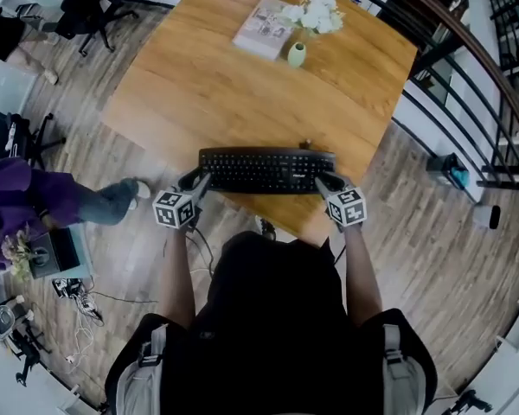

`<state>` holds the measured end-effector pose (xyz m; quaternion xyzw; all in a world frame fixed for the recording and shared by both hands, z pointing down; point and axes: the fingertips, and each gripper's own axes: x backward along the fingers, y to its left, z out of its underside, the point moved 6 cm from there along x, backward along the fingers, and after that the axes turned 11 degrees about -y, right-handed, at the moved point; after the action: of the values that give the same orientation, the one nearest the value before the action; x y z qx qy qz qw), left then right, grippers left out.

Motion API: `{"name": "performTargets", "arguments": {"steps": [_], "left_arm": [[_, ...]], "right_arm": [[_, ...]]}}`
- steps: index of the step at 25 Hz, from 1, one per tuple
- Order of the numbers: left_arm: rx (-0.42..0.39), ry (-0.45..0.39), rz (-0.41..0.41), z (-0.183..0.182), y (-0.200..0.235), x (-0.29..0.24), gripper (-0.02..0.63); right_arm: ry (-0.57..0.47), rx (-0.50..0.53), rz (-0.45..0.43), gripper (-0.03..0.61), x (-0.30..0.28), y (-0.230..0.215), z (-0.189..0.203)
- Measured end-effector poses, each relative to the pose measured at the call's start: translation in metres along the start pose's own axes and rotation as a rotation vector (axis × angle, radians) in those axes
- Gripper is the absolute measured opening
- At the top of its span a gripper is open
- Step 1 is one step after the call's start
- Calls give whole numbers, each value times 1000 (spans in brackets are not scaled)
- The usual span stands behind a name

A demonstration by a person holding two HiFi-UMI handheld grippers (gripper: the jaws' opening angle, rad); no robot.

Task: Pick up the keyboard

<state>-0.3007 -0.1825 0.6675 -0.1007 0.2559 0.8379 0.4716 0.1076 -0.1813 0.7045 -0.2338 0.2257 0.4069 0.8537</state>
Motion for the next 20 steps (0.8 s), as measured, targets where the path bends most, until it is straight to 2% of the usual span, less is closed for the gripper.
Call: {"name": "performTargets", "arguments": {"steps": [2, 6, 11, 16, 20], "left_arm": [[-6, 24, -18, 7, 5, -1, 167], [3, 61, -48, 21, 14, -2, 215], [14, 108, -47, 37, 20, -9, 245], [16, 139, -43, 45, 25, -21, 267], [20, 155, -44, 47, 30, -32, 290]], "right_arm": [[7, -7, 3, 107, -2, -1, 4], [22, -21, 4, 170, -5, -4, 12], [14, -31, 56, 256, -5, -16, 16], [1, -133, 103, 305, -4, -36, 25], [8, -205, 99, 319, -7, -42, 33]]}}
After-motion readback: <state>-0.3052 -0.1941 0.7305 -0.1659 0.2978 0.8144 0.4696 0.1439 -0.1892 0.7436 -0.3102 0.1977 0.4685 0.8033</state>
